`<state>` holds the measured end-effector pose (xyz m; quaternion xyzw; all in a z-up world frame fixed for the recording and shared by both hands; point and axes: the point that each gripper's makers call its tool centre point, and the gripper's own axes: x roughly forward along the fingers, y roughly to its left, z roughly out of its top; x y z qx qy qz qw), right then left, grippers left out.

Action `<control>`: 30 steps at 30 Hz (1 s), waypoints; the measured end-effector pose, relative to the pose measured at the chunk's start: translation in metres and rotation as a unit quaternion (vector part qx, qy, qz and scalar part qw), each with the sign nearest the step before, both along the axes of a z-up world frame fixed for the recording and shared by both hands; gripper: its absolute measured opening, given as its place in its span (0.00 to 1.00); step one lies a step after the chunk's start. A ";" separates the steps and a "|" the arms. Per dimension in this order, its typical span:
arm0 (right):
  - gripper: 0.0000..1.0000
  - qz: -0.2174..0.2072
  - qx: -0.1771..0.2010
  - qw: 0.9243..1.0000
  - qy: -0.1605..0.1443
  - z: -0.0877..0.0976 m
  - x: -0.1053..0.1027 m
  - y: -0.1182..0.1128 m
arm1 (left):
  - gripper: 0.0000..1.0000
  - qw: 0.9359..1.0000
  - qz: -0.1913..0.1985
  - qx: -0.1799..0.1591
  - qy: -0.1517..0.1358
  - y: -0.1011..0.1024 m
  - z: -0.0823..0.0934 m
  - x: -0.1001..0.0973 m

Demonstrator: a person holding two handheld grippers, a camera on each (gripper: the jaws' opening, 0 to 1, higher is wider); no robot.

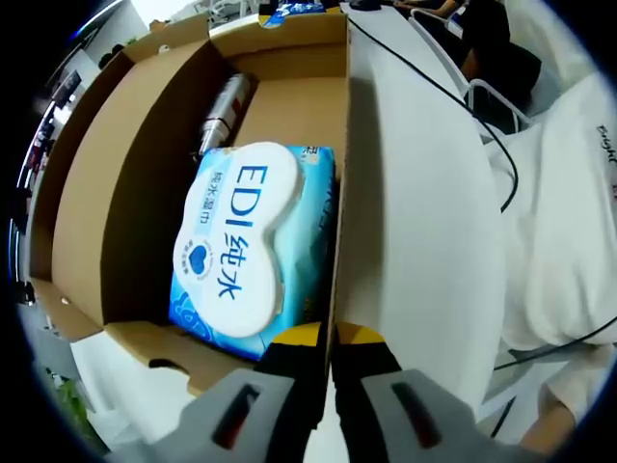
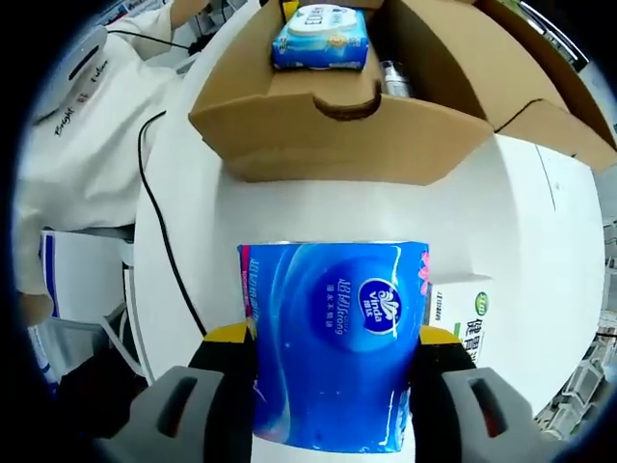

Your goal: Operate the shoe box by opening the lid, removing the specified soft item, and placing it in the target area until the item is outside and the box remains undamaged.

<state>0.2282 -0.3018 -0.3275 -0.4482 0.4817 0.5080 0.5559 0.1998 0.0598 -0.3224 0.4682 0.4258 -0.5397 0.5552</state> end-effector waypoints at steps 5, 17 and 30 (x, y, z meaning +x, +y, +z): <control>0.66 0.003 -0.017 1.000 -0.006 0.000 -0.001 0.000 | 0.02 1.000 0.000 0.000 -0.001 0.000 0.000 -0.001; 0.67 -0.005 -0.038 0.999 -0.022 0.001 0.004 -0.002 | 0.02 1.000 0.000 0.000 0.000 -0.001 -0.001 0.000; 0.67 -0.024 -0.049 0.998 -0.036 0.007 -0.001 -0.001 | 0.02 1.000 0.000 0.000 0.001 -0.001 -0.001 0.003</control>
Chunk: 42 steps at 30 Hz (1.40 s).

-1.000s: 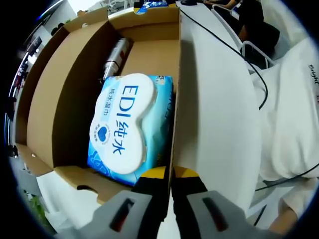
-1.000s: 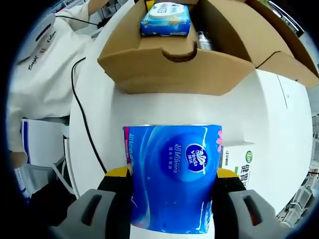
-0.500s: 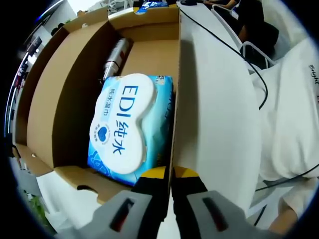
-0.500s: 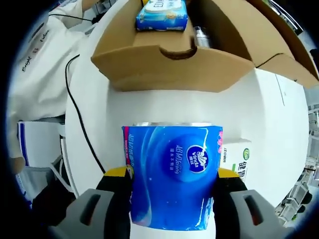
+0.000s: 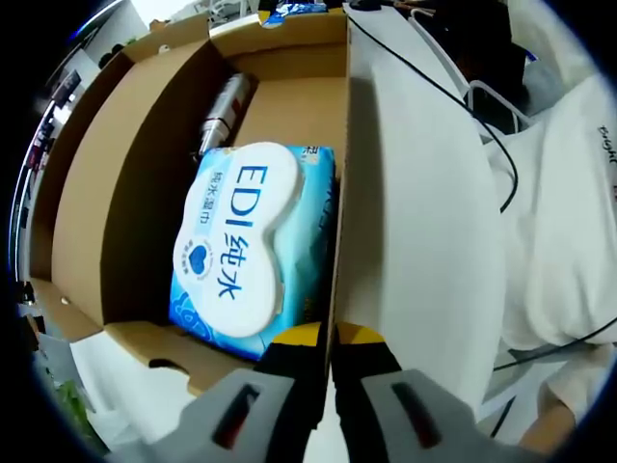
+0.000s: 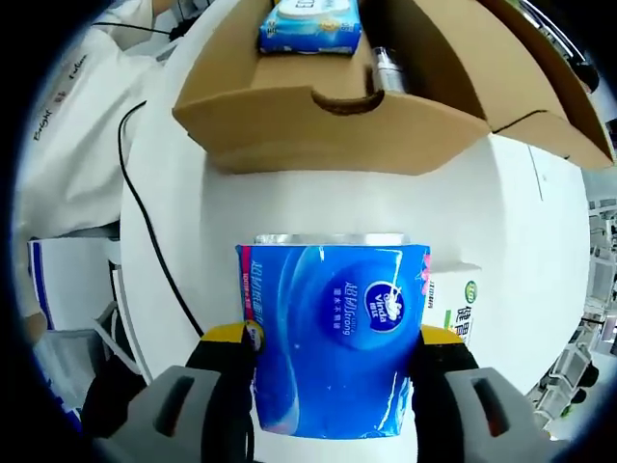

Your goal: Operate the shoe box by opening the lid, removing the specified soft item, and placing it in the target area until the item is outside and the box remains undamaged.

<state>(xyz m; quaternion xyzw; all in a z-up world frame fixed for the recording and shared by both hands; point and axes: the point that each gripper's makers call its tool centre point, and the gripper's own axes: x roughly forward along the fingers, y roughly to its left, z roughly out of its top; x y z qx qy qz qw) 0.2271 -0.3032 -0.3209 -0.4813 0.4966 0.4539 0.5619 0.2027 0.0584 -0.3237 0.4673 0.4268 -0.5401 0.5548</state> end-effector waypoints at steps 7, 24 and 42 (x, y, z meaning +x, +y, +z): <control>0.65 -0.001 0.001 1.000 -0.019 0.011 0.008 -0.006 | 0.02 1.000 0.001 0.001 0.000 0.000 0.000 -0.005; 0.64 -0.027 0.006 0.999 -0.036 0.030 0.009 -0.012 | 0.02 1.000 0.000 0.000 -0.001 0.000 0.002 -0.004; 0.59 -0.055 0.105 0.988 -0.099 0.095 0.023 0.024 | 0.02 1.000 -0.002 -0.001 -0.003 0.000 0.004 0.003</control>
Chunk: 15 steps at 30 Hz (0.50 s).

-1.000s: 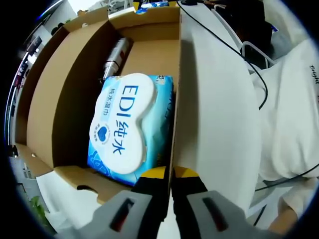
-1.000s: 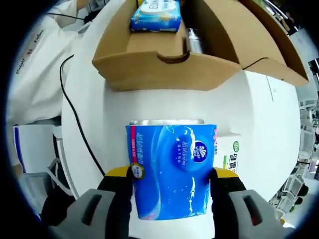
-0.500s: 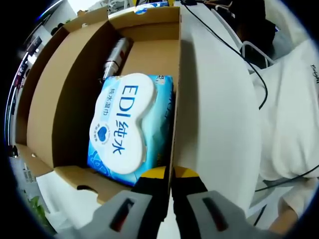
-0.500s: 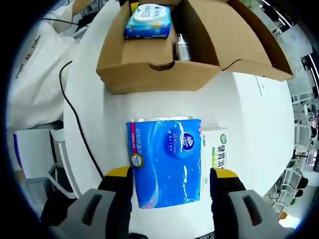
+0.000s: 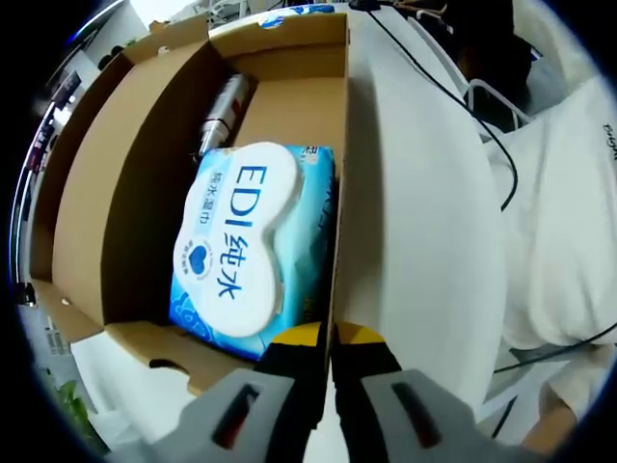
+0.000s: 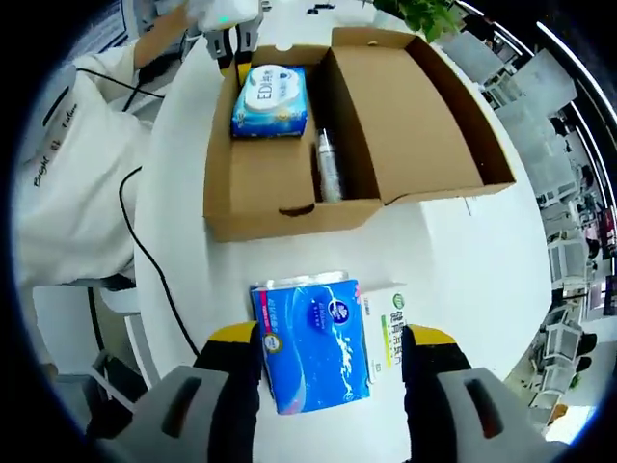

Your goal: Operate the shoe box by opening the lid, removing the specified soft item, and placing it in the target area until the item is outside and the box remains undamaged.

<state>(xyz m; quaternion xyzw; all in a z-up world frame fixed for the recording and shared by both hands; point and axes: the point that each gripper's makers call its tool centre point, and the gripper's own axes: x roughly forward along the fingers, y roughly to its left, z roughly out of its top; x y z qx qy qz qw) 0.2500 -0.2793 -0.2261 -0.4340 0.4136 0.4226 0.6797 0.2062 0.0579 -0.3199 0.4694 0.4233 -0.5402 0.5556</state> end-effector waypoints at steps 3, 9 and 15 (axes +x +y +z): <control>0.57 0.006 0.029 1.000 -0.009 0.006 -0.002 0.012 | 0.02 1.000 0.000 0.000 -0.001 0.000 0.000 0.000; 0.47 0.034 0.099 0.994 -0.036 0.028 0.002 0.044 | 0.02 1.000 0.000 0.001 0.001 0.000 0.000 -0.001; 0.41 0.063 0.122 0.989 -0.054 0.034 0.007 0.071 | 0.02 1.000 -0.004 0.001 0.000 0.000 0.000 -0.001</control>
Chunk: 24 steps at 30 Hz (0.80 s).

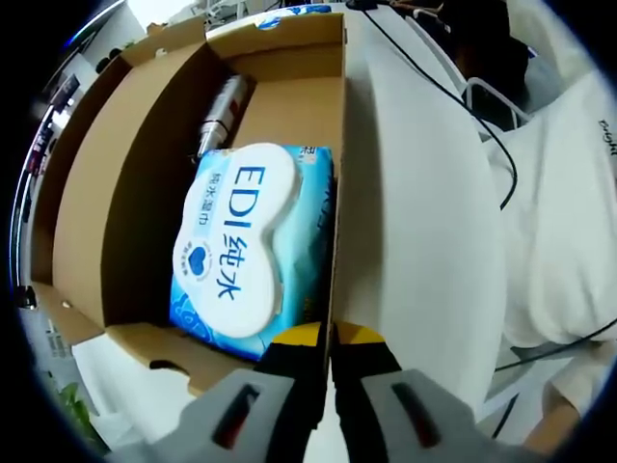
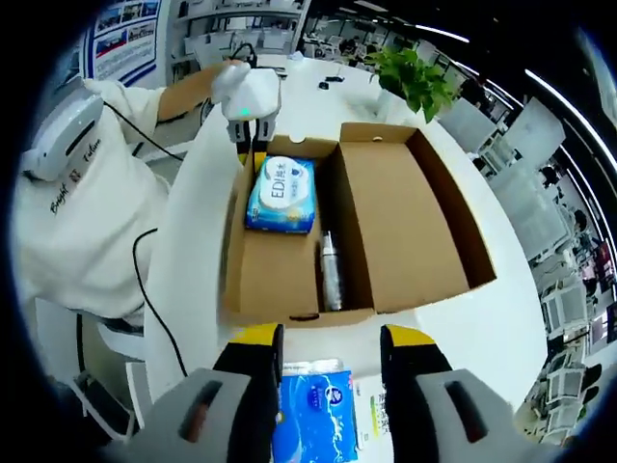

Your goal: Operate the shoe box by opening the lid, removing the specified soft item, and placing it in the target area until the item is outside and the box remains undamaged.

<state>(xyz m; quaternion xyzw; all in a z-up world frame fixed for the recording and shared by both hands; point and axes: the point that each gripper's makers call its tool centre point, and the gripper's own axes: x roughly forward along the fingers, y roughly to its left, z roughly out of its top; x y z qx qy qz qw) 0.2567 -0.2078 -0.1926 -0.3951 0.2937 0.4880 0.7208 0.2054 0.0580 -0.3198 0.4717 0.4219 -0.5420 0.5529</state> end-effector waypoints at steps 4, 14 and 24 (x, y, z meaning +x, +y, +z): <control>0.40 0.004 0.016 1.000 -0.008 -0.005 0.010 0.019 | 0.02 1.000 0.001 0.002 0.001 0.001 0.000 0.000; 0.36 -0.010 0.056 0.998 -0.001 -0.007 0.015 0.042 | 0.02 1.000 0.000 0.001 0.001 0.001 0.001 0.003; 0.50 0.011 0.073 0.997 0.016 -0.031 0.018 0.084 | 0.02 1.000 0.001 0.001 -0.005 -0.003 -0.002 -0.012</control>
